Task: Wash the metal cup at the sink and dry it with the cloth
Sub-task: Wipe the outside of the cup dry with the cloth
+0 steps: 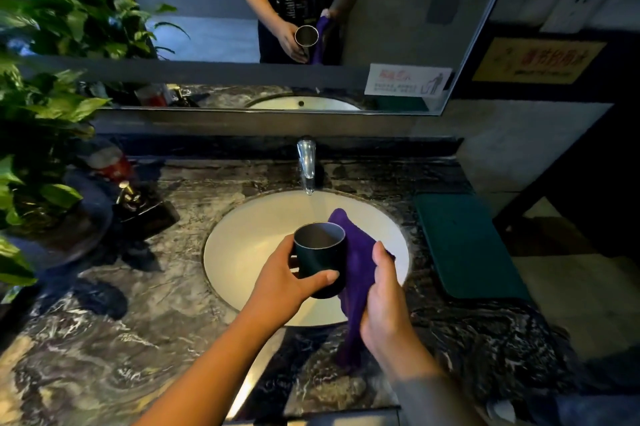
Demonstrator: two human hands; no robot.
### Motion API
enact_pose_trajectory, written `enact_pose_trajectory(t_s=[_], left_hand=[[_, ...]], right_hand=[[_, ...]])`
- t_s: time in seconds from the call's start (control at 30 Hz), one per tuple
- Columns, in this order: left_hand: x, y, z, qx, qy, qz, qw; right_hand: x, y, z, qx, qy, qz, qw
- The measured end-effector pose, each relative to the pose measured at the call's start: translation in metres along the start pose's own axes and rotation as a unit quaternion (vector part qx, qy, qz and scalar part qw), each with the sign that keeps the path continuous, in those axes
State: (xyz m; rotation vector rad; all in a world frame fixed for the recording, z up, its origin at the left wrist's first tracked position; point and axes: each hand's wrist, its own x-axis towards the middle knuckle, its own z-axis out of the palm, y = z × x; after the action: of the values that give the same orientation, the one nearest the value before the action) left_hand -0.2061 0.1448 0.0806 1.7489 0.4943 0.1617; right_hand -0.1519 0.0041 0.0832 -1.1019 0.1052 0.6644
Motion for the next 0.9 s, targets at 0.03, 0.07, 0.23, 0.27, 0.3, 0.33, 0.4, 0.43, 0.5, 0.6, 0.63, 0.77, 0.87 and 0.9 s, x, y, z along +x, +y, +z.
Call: enact_pose_trajectory(t_s=[0.03,0.07,0.23,0.27,0.3,0.33,0.4,0.43,0.5,0.6,0.63,0.77,0.87,0.9], left_hand=[[0.002,-0.001,-0.003,-0.001,0.002,-0.001,1.000],[0.004,-0.002,-0.008,-0.002,0.001,-0.002,1.000],[0.022,-0.016,-0.040,-0.046,-0.006,-0.007,0.999],[0.025,-0.017,-0.047,-0.053,-0.009,-0.006,0.999],[0.028,-0.017,-0.053,-0.059,-0.013,-0.005,0.998],[0.032,-0.018,-0.060,-0.064,-0.019,-0.004,0.998],[0.038,-0.018,-0.071,-0.063,-0.032,0.000,0.998],[0.041,-0.018,-0.075,-0.058,-0.038,0.003,0.998],[0.045,-0.019,-0.079,-0.040,-0.043,0.003,0.998],[0.046,-0.022,-0.076,-0.014,-0.036,-0.001,0.999],[0.046,-0.023,-0.074,-0.006,-0.033,-0.005,0.999],[0.047,-0.026,-0.068,0.005,-0.030,-0.017,0.999],[0.047,-0.025,-0.060,-0.010,-0.030,-0.026,0.999],[0.045,-0.024,-0.057,-0.016,-0.027,-0.029,0.999]], right_hand=[[0.001,-0.001,0.007,-0.014,-0.001,0.004,1.000],[0.003,-0.001,0.012,-0.023,-0.002,0.010,1.000],[0.014,-0.012,0.032,0.086,-0.012,0.051,0.995],[0.019,-0.012,0.034,0.117,-0.005,0.062,0.991],[0.024,-0.012,0.035,0.146,0.008,0.074,0.987],[0.029,-0.009,0.036,0.167,0.020,0.082,0.982],[0.035,-0.004,0.040,0.190,0.015,0.094,0.977],[0.036,-0.002,0.044,0.196,0.001,0.096,0.976],[0.039,0.004,0.049,0.193,-0.028,0.084,0.977],[0.045,0.013,0.059,0.138,-0.059,0.063,0.987],[0.047,0.015,0.061,0.120,-0.060,0.066,0.989],[0.050,0.023,0.051,0.091,-0.073,0.081,0.990],[0.051,0.021,0.040,0.052,-0.103,0.069,0.991],[0.052,0.020,0.037,0.045,-0.099,0.077,0.991]])
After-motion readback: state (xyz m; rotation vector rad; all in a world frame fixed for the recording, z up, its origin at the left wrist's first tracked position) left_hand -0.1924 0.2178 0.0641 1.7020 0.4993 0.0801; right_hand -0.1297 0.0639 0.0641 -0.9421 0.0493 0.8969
